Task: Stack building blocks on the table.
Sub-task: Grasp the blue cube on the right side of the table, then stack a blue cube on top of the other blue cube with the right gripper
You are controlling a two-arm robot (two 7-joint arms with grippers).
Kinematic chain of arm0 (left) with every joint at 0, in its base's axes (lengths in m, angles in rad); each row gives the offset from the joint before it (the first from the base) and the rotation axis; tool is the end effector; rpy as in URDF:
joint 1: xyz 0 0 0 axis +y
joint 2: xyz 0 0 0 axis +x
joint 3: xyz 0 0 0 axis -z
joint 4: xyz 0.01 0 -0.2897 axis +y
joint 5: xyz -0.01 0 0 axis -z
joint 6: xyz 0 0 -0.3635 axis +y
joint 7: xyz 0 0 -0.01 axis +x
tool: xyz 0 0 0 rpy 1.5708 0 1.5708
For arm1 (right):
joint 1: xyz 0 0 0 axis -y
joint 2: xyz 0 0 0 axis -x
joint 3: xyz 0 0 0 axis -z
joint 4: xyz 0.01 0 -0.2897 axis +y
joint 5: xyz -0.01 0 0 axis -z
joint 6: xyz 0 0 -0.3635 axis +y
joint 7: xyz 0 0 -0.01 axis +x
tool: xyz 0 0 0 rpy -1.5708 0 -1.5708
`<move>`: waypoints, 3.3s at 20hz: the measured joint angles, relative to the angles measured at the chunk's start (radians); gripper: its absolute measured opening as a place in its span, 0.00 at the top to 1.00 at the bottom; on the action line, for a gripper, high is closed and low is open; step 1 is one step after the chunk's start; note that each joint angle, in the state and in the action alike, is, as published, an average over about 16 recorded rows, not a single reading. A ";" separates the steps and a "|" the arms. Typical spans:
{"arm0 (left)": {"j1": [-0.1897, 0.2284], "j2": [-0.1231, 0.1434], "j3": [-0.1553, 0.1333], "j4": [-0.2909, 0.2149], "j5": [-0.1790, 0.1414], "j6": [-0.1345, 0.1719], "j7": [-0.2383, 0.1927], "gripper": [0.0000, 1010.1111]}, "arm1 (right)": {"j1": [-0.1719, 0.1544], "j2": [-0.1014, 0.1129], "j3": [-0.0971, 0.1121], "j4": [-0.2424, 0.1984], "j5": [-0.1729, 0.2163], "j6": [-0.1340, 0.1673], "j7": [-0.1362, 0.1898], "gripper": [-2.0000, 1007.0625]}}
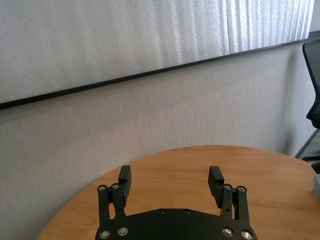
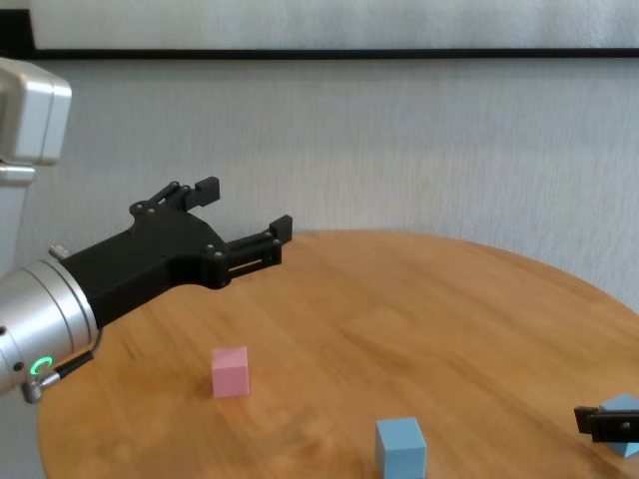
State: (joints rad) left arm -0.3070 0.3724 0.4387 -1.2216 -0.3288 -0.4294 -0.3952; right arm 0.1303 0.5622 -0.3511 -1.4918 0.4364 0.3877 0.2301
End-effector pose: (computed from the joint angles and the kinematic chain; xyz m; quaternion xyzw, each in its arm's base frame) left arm 0.4451 0.0133 -0.3297 -0.0297 -0.1345 0.4214 0.8963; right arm 0.3995 -0.0652 -0.3025 -0.2298 0.1275 -0.5072 0.8208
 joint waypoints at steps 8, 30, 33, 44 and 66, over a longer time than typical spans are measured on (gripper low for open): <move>0.000 0.000 0.000 0.000 0.000 0.000 0.000 0.01 | 0.000 0.000 0.001 0.000 0.000 -0.001 0.000 0.00; 0.000 0.000 0.000 0.000 0.000 0.000 0.000 0.01 | -0.003 0.003 0.000 -0.003 0.001 -0.004 -0.002 0.49; 0.000 0.000 0.000 0.000 0.000 0.000 0.000 0.01 | -0.003 0.003 0.000 -0.003 0.002 -0.004 -0.002 0.56; 0.000 0.000 0.000 0.000 0.000 0.000 0.000 0.01 | -0.006 0.005 0.000 -0.010 -0.002 -0.012 0.003 0.65; 0.000 0.000 0.000 0.000 0.000 0.000 0.000 0.01 | 0.006 -0.001 -0.111 -0.131 -0.144 -0.177 0.179 0.65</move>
State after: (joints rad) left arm -0.3070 0.3724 0.4388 -1.2216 -0.3288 -0.4295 -0.3952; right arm 0.1364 0.5615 -0.4626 -1.6227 0.2923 0.2108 0.4091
